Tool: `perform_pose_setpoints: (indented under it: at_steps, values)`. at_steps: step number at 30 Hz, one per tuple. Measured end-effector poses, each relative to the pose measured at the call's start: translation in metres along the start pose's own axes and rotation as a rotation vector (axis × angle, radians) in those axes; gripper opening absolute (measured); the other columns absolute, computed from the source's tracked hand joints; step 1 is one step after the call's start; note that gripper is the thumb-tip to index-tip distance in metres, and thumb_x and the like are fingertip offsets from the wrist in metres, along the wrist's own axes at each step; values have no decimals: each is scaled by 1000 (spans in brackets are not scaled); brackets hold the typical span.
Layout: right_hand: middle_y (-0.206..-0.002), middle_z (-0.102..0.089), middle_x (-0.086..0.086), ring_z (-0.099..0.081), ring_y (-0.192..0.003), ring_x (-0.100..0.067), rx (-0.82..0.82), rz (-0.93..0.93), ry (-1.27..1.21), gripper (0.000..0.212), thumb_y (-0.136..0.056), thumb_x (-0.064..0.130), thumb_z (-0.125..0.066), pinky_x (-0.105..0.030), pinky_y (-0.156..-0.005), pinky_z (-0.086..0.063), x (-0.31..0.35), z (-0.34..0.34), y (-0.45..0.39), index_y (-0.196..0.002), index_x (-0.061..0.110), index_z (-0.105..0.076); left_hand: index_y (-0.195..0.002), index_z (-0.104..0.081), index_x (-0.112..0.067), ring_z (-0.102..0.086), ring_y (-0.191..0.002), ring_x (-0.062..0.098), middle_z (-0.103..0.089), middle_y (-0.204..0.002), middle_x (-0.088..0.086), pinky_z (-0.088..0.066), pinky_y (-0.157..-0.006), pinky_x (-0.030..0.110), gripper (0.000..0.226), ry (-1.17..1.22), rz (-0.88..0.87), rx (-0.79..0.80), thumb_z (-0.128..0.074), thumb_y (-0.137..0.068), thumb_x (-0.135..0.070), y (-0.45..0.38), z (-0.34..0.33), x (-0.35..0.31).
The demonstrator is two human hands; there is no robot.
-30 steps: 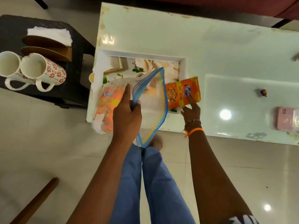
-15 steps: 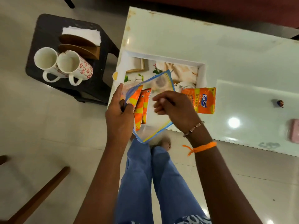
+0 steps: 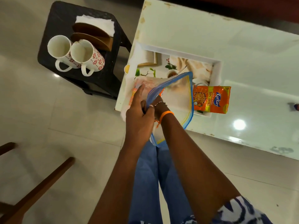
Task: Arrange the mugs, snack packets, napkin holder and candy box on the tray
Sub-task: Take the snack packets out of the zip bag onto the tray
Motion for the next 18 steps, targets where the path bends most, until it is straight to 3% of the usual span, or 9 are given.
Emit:
perform_pose_setpoints:
  at_steps: [3, 5, 8, 10, 11, 13, 15, 18]
  values:
    - [-125, -57, -27, -51, -118, -38, -185, 9, -63, 29, -90, 1, -43, -34, -86, -39, -19, 16, 7, -113, -5, -59, -141, -33, -24, -57, -74, 29, -60, -92, 29, -52, -73, 35, 58, -31, -38, 10, -46, -88, -3, -2, -6, -5]
    - [-113, -68, -19, -61, -105, -30, -282, 42, -135, 25, -86, 7, -51, -26, -80, -41, -29, 31, 20, -105, 7, -68, -141, -33, -24, -59, -83, 39, -59, -91, 25, -53, -77, 41, 59, -15, -16, 19, -46, -87, -3, -8, -14, -7]
    - [-103, -70, -8, -64, -93, -20, -394, 104, -236, 22, -82, 8, -60, -26, -84, -50, -56, 58, 48, -101, 14, -70, -140, -32, -25, -61, -97, 42, -60, -97, 21, -52, -81, 56, 58, 22, 31, 86, -45, -88, -3, -15, -28, -11]
    - [-97, -67, 1, -63, -85, -8, -485, 161, -309, 23, -79, 6, -64, -14, -76, -50, -75, 77, 69, -98, 17, -70, -140, -32, -24, -64, -87, 30, -64, -95, 21, -55, -80, 45, 57, -9, 13, 85, -45, -88, -5, -18, -40, -11]
    - [-93, -67, 4, -63, -76, 0, -530, 174, -367, 22, -79, 5, -64, -9, -69, -50, -85, 86, 77, -95, 20, -69, -140, -33, -24, -64, -78, 16, -64, -85, 14, -57, -75, 30, 56, -44, -4, 78, -46, -88, -7, -20, -46, -11]
    - [-86, -66, 7, -62, -62, 3, -634, 144, -564, 21, -80, 5, -63, -11, -58, -51, -104, 102, 91, -87, 24, -68, -139, -34, -24, -55, -57, -5, -54, -67, -4, -44, -53, 7, 56, -112, -45, 66, -46, -87, -7, -22, -58, -12]
    - [-83, -67, 7, -62, -66, 1, -764, 97, -792, 21, -83, 5, -59, -16, -58, -52, -123, 115, 97, -84, 24, -68, -140, -34, -23, -49, -48, -8, -47, -61, -6, -39, -46, 6, 57, -134, -41, 71, -46, -86, -6, -23, -67, -13]
    - [-96, -69, 8, -63, -91, -9, -897, 61, -993, 22, -84, 6, -56, -18, -65, -50, -142, 130, 87, -98, 20, -68, -141, -32, -22, -47, -44, -6, -43, -58, -4, -36, -43, 6, 59, -153, -41, 70, -46, -86, -6, -24, -79, -15]
Point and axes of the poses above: each hand's wrist, its own y-axis away from the middle knuckle, its own z-axis out of the back of the hand, x = y × z, the point moved 1 cm from there along -y, towards the middle knuckle
